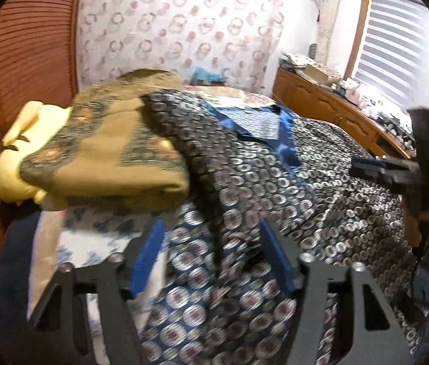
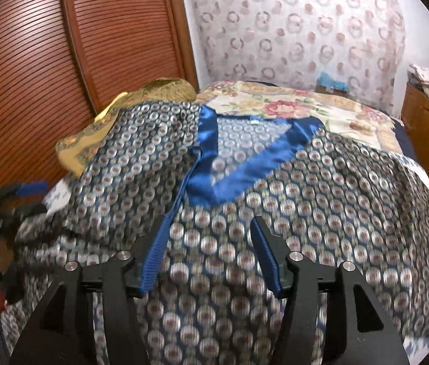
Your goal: Fold small clothes
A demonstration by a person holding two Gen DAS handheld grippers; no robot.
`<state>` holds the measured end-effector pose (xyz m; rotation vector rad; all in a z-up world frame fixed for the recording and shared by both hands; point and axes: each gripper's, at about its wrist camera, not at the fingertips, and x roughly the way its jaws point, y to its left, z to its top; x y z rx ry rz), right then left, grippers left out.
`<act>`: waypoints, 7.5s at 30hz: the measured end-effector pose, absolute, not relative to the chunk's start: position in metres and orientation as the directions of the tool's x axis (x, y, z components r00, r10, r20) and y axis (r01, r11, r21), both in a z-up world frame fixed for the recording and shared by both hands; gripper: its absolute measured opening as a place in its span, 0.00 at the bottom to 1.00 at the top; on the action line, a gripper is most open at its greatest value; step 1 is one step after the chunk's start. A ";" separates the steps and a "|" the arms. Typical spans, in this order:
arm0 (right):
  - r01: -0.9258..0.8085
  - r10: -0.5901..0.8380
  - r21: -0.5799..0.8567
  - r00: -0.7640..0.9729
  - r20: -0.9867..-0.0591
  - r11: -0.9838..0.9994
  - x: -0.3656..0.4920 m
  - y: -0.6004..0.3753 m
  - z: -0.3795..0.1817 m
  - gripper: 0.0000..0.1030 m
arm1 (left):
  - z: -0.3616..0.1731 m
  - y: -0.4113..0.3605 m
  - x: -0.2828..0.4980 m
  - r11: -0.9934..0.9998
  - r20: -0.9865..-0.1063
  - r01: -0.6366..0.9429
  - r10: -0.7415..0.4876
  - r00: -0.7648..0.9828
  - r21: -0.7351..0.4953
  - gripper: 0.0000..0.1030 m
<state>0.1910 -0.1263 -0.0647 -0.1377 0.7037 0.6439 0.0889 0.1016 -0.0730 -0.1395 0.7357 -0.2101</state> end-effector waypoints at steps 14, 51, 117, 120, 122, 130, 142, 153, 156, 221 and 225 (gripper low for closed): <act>-0.547 0.443 0.078 0.579 -0.684 0.834 0.153 -0.173 -0.094 0.56 | -0.073 0.085 0.125 0.978 -0.695 0.134 -0.209 0.688 -0.162 0.00; -0.409 0.412 0.158 0.665 -0.622 0.899 0.160 -0.221 -0.087 0.57 | 0.056 0.075 0.233 0.981 -0.479 0.192 -0.161 0.863 0.017 0.35; -0.136 0.200 0.147 0.616 -0.762 0.980 0.224 -0.407 -0.102 0.32 | -0.080 -0.184 0.267 0.760 -0.777 0.649 -0.417 0.471 -0.014 0.72; -0.124 0.172 0.121 0.630 -0.757 0.985 0.225 -0.408 -0.100 0.17 | -0.080 -0.184 0.267 0.761 -0.777 0.649 -0.418 0.471 -0.017 0.72; -0.116 0.150 0.098 0.638 -0.755 0.988 0.225 -0.410 -0.098 0.09 | -0.080 -0.183 0.266 0.759 -0.776 0.650 -0.425 0.466 -0.025 0.72; -0.159 0.171 0.081 0.710 -0.683 0.984 0.220 -0.397 -0.066 0.03 | -0.049 -0.151 0.257 0.791 -0.719 0.611 -0.442 0.536 -0.031 0.72; -0.394 0.356 0.061 0.739 -0.572 0.917 0.231 -0.300 0.000 0.03 | -0.021 -0.055 0.235 0.878 -0.625 0.476 -0.404 0.668 -0.059 0.72; -0.507 0.411 0.055 0.626 -0.663 0.860 0.243 -0.212 -0.028 0.28 | -0.053 -0.025 0.246 0.907 -0.632 0.411 -0.372 0.680 -0.091 0.72; -0.500 0.400 0.058 0.613 -0.681 0.864 0.245 -0.214 -0.035 0.31 | -0.056 -0.024 0.245 0.905 -0.631 0.415 -0.376 0.678 -0.094 0.72; -0.349 0.198 -0.036 0.611 -0.767 0.937 0.374 -0.271 -0.106 0.80 | -0.050 0.163 0.280 0.999 -0.752 0.010 -0.042 0.658 -0.047 0.11; -0.349 0.198 -0.036 0.611 -0.767 0.937 0.374 -0.271 -0.106 0.80 | -0.046 0.164 0.278 0.999 -0.746 0.007 -0.036 0.665 -0.042 0.11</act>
